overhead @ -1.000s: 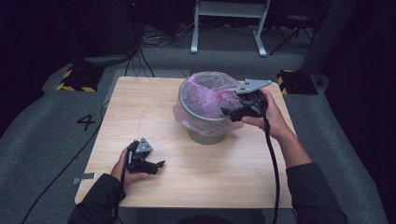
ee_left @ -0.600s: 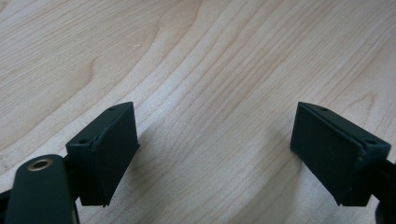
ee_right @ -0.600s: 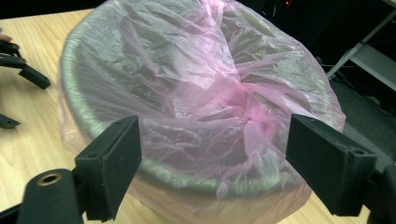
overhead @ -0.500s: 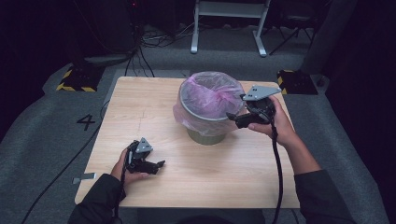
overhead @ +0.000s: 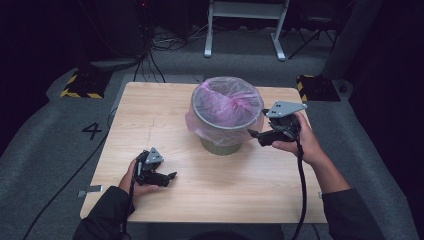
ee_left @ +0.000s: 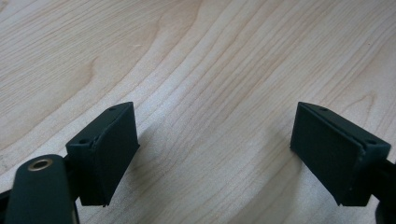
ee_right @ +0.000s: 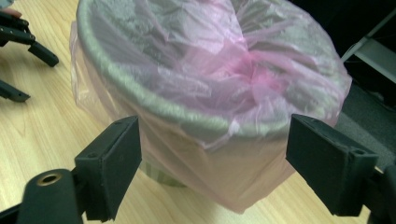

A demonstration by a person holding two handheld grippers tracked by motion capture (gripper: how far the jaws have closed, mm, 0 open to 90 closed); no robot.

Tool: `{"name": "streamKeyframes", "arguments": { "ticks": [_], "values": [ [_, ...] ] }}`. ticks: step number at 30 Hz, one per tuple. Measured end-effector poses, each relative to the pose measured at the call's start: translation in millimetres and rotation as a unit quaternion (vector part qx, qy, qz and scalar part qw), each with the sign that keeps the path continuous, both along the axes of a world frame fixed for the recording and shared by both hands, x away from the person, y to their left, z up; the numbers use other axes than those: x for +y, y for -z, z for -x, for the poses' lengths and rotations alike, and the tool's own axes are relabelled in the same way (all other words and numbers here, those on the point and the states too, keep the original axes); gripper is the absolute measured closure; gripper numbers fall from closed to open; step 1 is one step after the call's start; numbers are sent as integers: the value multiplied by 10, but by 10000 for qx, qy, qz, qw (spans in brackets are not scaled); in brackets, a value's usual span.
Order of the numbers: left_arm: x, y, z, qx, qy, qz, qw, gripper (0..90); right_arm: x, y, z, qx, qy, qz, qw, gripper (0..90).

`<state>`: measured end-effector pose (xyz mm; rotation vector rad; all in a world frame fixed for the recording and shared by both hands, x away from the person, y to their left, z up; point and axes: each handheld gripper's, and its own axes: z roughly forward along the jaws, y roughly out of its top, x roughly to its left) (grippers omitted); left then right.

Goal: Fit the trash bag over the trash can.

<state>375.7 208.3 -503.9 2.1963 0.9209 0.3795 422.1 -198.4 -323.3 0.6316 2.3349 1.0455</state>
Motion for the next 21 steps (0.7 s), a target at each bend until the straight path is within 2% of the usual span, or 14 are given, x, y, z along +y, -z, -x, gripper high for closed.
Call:
{"name": "streamKeyframes", "arguments": {
  "ticks": [21],
  "values": [
    [-3, 1, 0, -3, -15, 4, 10000, 148, -152, 333, 76, 342, 34, 426, 9985, 179]
  ]
}}
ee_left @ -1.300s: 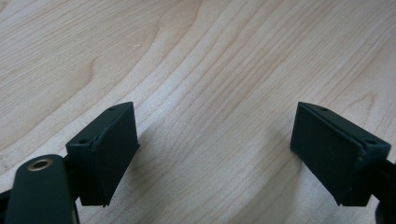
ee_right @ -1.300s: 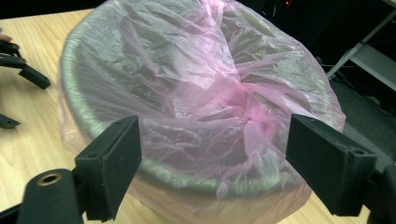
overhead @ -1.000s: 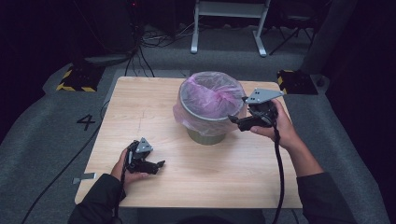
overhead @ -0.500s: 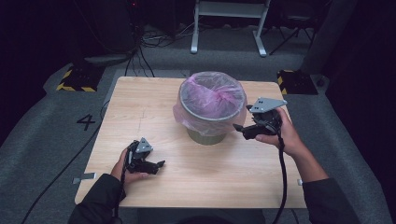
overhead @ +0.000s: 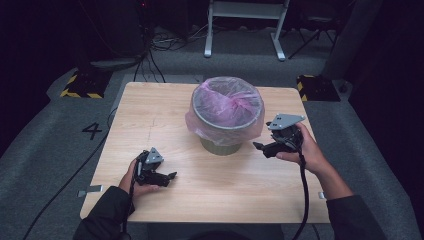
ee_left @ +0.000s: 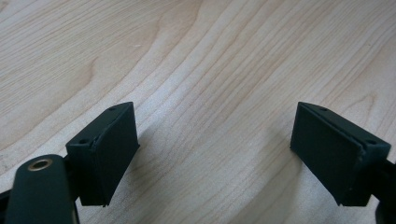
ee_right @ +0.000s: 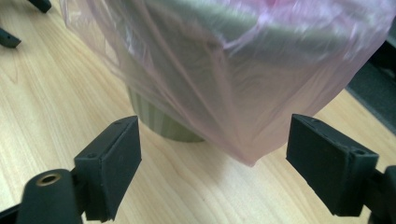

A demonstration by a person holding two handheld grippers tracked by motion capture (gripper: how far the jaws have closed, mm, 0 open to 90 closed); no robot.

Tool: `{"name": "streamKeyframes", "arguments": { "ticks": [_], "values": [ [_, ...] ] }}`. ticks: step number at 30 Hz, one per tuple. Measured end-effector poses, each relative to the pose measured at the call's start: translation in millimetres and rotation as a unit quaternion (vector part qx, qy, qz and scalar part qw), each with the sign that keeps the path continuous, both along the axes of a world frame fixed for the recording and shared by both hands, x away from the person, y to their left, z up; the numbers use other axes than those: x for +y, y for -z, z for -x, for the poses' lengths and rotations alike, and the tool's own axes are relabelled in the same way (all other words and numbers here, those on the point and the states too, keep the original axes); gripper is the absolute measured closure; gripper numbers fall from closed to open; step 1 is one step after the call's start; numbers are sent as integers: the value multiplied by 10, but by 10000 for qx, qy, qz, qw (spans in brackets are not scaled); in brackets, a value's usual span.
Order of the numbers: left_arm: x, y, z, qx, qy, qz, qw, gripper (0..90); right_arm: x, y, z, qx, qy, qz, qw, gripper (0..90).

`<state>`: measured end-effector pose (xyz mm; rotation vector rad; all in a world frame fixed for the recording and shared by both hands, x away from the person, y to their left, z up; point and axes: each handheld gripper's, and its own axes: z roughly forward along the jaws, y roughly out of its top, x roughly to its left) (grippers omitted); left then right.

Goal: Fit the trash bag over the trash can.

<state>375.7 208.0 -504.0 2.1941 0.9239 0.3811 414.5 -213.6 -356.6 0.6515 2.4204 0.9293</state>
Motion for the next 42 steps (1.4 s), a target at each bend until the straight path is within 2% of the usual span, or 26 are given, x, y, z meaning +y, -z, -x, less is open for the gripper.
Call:
{"name": "streamKeyframes", "arguments": {
  "ticks": [13, 28, 37, 42],
  "values": [
    [0, 0, 0, 0, 1, 0, 10000, 148, -80, 272, -10, 301, 30, 190, 9994, 181],
    [0, 0, -1, -2, 6, -1, 10000, 148, -236, 498, 16, 486, 133, 370, 9980, 181],
    [0, 0, 0, -2, 5, 0, 10000, 148, -311, 659, 41, 569, 134, 578, 9966, 178],
    [1, -2, 0, 7, 8, -10, 10000, 148, -337, 748, 52, 697, 186, 635, 9954, 178]
  ]
}}
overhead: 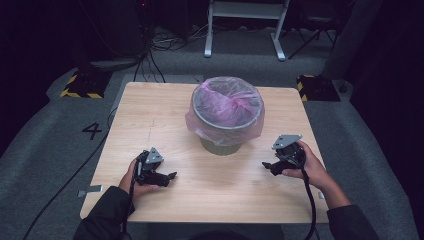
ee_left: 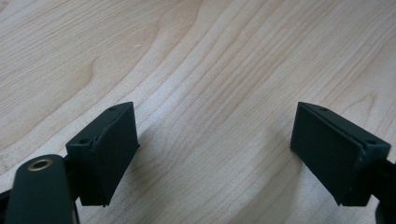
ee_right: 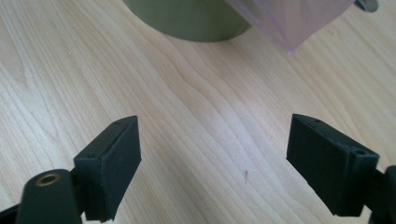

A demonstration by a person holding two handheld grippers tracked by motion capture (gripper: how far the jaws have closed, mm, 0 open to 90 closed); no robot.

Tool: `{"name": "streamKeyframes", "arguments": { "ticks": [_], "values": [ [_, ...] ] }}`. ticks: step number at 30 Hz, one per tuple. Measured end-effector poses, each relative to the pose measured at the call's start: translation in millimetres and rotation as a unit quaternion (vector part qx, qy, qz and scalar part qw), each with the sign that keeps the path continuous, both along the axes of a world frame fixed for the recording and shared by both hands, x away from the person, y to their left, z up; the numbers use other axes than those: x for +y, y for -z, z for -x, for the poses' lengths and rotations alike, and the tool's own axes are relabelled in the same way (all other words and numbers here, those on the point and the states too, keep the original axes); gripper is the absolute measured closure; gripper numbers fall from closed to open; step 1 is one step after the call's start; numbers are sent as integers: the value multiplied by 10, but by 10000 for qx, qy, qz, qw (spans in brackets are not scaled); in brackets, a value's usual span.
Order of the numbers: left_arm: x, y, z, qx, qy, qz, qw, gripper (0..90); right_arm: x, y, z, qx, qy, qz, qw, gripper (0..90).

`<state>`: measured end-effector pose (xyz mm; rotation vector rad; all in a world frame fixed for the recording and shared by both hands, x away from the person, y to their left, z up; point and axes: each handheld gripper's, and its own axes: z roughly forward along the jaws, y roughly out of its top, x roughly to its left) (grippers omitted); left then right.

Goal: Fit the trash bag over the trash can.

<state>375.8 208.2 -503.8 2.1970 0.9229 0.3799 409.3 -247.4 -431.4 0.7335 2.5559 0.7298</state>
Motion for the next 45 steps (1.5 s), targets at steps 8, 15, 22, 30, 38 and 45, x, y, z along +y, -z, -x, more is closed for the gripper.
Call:
{"name": "streamKeyframes", "arguments": {
  "ticks": [8, 15, 22, 30, 38, 45],
  "values": [
    [-1, 2, 1, -6, -6, 7, 10000, 148, -37, 126, 28, 87, 43, 19, 10000, 178],
    [-1, 2, 0, -9, -4, 9, 10000, 148, -109, 269, 56, 284, 135, -112, 9994, 178],
    [-2, 2, 0, -8, -6, 7, 10000, 148, -218, 376, 100, 305, 283, -108, 9991, 173],
    [-5, 2, 1, -7, -19, 9, 10000, 148, -354, 489, 170, 180, 448, -116, 9988, 173],
    [-5, 2, 4, -10, -32, 9, 10000, 147, -575, 601, 259, 111, 687, -744, 9948, 167],
    [-5, 2, 3, -8, -33, 7, 10000, 148, -806, 715, 345, 98, 1083, -1403, 9841, 153]
  ]
}}
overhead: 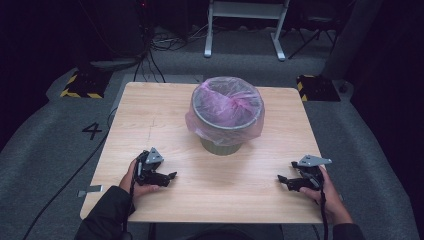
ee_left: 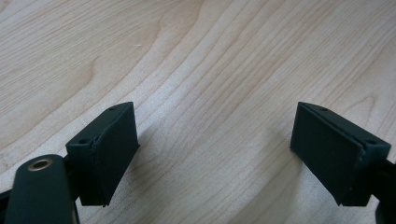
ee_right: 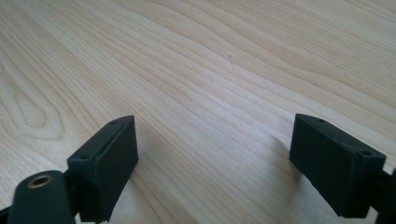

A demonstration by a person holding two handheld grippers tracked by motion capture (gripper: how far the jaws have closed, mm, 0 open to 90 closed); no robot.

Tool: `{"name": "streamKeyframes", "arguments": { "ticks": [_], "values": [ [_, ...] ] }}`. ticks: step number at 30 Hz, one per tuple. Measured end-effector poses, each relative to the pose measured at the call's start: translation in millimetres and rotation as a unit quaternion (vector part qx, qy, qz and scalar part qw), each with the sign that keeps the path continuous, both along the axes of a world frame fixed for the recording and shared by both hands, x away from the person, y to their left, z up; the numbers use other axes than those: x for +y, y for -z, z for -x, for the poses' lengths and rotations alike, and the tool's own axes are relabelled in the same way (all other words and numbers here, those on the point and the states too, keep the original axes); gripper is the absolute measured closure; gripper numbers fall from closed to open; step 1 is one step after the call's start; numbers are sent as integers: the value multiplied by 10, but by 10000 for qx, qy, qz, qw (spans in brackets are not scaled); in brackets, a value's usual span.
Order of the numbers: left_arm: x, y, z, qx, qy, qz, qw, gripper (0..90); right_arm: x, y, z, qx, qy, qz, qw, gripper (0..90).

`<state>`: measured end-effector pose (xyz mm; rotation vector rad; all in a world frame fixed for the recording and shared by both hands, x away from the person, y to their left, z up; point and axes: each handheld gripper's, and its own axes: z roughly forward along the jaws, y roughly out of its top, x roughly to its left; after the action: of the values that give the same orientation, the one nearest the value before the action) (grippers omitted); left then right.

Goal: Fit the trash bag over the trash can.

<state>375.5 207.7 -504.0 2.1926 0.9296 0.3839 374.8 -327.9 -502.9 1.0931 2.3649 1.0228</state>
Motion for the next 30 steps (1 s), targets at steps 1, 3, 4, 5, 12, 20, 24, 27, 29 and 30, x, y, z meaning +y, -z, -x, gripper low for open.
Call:
{"name": "streamKeyframes", "arguments": {
  "ticks": [1, 3, 4, 5, 12, 20, 24, 27, 29, 30],
  "values": [
    [-1, 0, -2, 1, 7, 4, 10000, 147, -7, 5, 9, -22, 46, -26, 10000, 152],
    [-3, 0, -3, 5, -3, 2, 10000, 147, -14, 6, 11, -18, 77, -12, 10000, 144],
    [-3, 0, -3, 3, -4, 3, 10000, 147, -13, 6, 11, -21, 79, -13, 10000, 143],
    [-3, 0, -3, 4, -4, 2, 10000, 147, -14, 6, 10, -21, 77, -5, 10000, 143],
    [-3, 0, -2, 4, -4, 3, 10000, 147, -9, 7, 3, -12, 100, -5, 9999, 134],
    [-4, 0, -2, 8, -8, 8, 10000, 147, 2, 8, -11, 3, 153, -3, 9999, 124],
    [-3, 0, -2, 4, -7, 3, 10000, 147, 0, 8, -15, -2, 144, -1, 9999, 123],
    [-4, 0, -2, 9, -10, 10, 10000, 147, 0, 8, -16, -3, 140, -1, 9999, 123],
    [-4, 1, -1, 13, -11, 14, 10000, 147, -1, 8, -16, -2, 140, -1, 9999, 123],
    [-3, 0, -3, 5, -7, 2, 10000, 147, -1, 8, -16, -2, 140, -1, 9999, 123]
  ]
}}
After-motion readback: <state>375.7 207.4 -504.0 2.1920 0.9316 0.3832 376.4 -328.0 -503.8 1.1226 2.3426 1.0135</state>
